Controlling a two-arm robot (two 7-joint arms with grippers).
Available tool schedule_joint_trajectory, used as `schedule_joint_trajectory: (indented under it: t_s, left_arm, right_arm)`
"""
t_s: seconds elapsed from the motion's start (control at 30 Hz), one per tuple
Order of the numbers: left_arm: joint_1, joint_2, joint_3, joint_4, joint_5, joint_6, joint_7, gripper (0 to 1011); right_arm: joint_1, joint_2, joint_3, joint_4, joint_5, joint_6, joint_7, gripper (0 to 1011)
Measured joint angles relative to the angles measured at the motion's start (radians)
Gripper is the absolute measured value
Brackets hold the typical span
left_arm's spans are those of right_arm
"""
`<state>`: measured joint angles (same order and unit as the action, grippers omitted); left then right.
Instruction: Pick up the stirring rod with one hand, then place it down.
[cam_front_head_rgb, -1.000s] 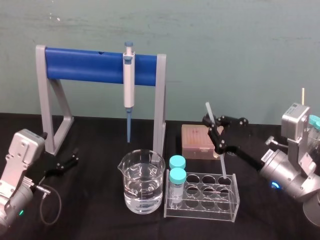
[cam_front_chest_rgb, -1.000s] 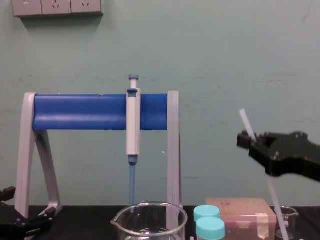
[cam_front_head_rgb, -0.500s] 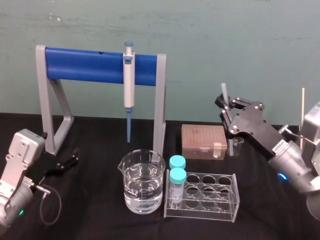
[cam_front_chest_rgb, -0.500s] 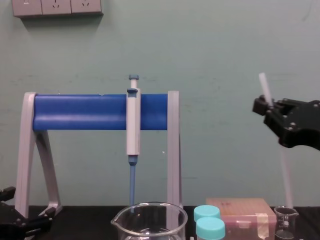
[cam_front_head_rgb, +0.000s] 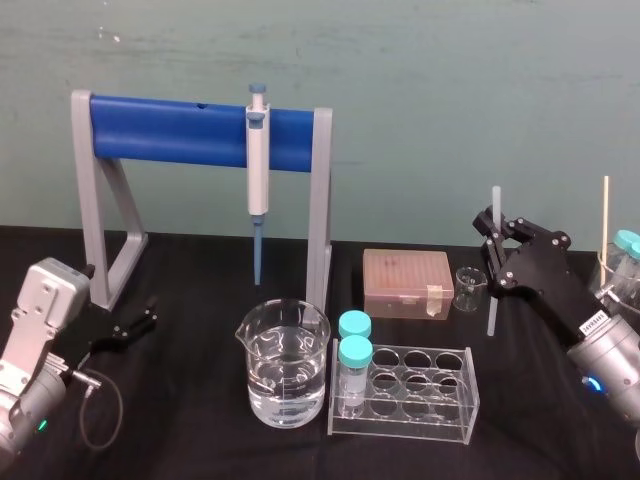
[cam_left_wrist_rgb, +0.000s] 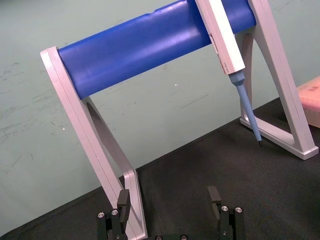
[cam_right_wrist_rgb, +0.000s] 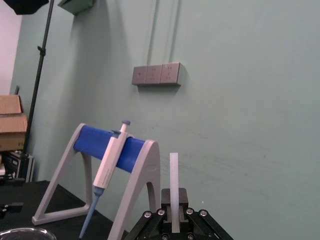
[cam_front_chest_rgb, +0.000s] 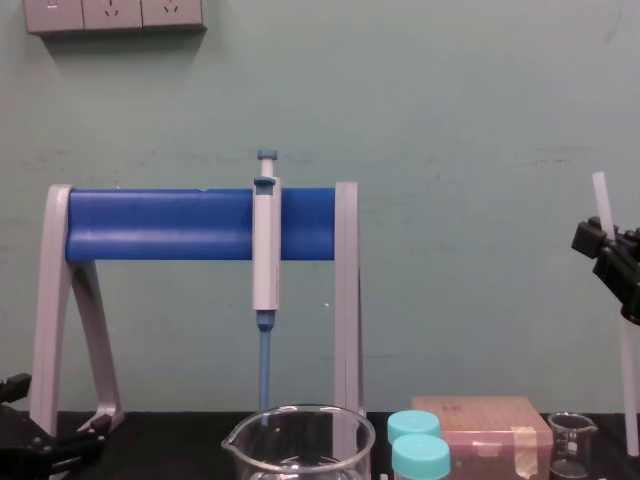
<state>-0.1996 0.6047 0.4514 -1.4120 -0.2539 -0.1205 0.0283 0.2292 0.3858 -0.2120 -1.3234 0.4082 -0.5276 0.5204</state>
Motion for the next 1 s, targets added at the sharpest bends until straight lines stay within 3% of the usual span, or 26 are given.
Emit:
schedule_joint_trajectory:
  t_s: [0.23, 1.0]
  left_arm:
    - [0.000, 0.000, 0.000, 0.000, 0.000, 0.000, 0.000, 1000]
    - [0.000, 0.000, 0.000, 0.000, 0.000, 0.000, 0.000, 1000]
  right_arm:
    - [-0.008, -0.009, 0.013, -0.005, -0.017, 0.037, -0.014, 71]
    - [-0.007, -0.007, 0.009, -0.005, -0.014, 0.030, -0.010, 71]
